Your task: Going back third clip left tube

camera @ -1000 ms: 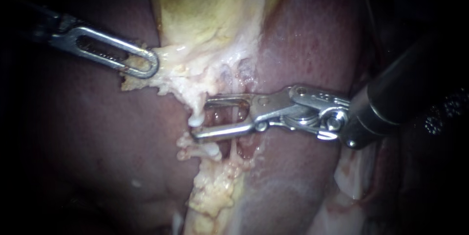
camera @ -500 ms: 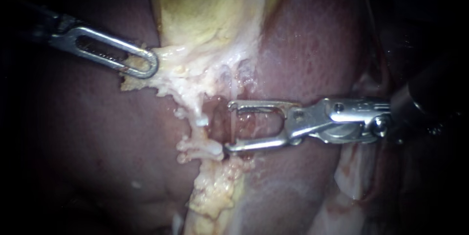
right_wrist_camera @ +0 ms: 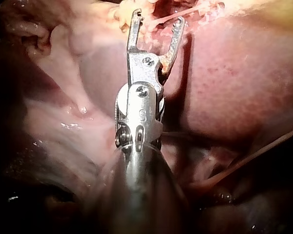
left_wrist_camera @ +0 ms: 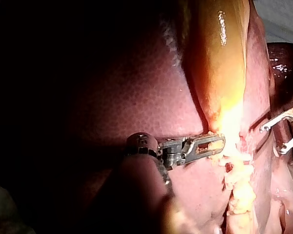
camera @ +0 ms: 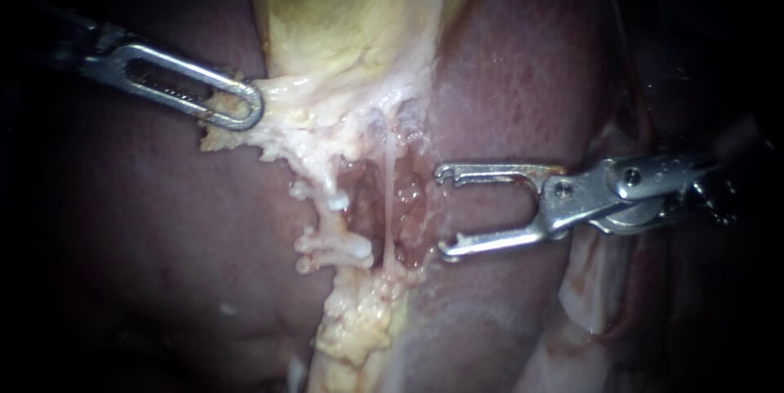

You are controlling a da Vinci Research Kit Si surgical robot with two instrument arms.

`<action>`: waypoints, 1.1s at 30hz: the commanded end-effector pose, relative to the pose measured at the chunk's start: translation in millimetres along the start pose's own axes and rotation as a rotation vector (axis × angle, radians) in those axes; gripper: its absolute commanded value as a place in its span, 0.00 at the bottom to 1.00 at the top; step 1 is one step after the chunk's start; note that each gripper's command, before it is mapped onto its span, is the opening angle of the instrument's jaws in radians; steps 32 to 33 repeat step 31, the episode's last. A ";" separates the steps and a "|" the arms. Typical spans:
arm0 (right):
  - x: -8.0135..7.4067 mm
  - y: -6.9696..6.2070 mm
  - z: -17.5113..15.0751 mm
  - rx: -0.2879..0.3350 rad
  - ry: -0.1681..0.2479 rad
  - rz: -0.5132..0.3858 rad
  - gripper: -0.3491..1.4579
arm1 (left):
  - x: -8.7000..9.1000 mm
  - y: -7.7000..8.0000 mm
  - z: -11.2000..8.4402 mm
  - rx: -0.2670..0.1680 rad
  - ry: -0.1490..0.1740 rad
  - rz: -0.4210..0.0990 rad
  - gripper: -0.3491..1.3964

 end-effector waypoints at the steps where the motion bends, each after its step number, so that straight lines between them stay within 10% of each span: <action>1: 0.0 0.1 -0.1 0.001 0.000 0.000 0.47 | 0.0 0.0 0.0 0.000 0.000 0.000 0.00; 33: 0.3 -0.1 -0.9 0.005 0.000 -0.016 0.47 | 0.5 -3.2 4.6 0.024 0.016 0.009 0.00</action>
